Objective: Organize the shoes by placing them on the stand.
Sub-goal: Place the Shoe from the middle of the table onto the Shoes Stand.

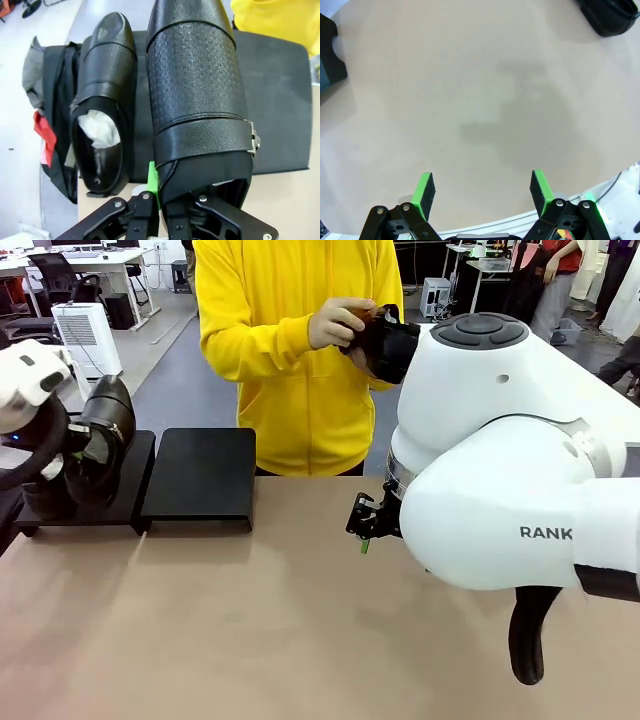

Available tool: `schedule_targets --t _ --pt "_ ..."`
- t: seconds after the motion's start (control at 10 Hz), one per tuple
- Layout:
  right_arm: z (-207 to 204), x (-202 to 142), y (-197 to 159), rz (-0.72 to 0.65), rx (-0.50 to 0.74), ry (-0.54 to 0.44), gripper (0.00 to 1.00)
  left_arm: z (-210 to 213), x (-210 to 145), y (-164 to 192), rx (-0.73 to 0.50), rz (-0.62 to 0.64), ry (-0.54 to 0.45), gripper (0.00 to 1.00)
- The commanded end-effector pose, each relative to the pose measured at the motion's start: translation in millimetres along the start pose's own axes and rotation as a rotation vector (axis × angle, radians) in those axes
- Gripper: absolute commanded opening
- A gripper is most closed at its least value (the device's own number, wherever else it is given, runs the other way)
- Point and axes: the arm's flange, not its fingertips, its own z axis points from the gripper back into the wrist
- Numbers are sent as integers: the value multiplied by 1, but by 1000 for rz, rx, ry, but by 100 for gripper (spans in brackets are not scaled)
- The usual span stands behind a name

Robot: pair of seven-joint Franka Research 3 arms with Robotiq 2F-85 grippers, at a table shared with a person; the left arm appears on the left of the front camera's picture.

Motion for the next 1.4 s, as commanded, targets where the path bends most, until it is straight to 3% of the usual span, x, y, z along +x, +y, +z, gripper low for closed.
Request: schedule_targets --t 0.0,0.3,0.9,1.0,1.3 --pt "1 3 1 8 20 9 100 -16 5 -5 42 24 -40 0" --pt "1 3 1 8 20 9 100 -32 10 4 97 38 -91 0" --pt "1 3 1 8 20 9 100 -54 13 0 79 29 -31 0" --pt "1 3 1 8 20 9 100 -57 13 0 75 44 -26 6" --pt "1 3 1 8 20 9 100 -64 11 1 75 65 -37 59"
